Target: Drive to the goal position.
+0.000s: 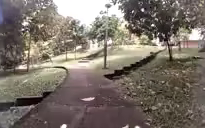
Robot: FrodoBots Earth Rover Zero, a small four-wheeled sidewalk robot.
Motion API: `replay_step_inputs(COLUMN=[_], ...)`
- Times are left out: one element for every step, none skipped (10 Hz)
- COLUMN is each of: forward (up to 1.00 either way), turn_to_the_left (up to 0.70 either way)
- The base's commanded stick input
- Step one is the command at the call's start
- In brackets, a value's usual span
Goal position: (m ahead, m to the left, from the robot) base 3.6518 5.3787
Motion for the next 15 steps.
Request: replay_step_inputs(forward=[0.50,0.50,0.50,0.50,0.50,0.50,0.50,0.50,0.50,0.50,0.50,0.50,0.50,0.50,0.50], turn_to_the_left=[0.14,0.47,0.25,0.05,0.34,0.50,0.00,0.00,0.19,0.39,0.26,0.00,0.00,0.00,0.00])
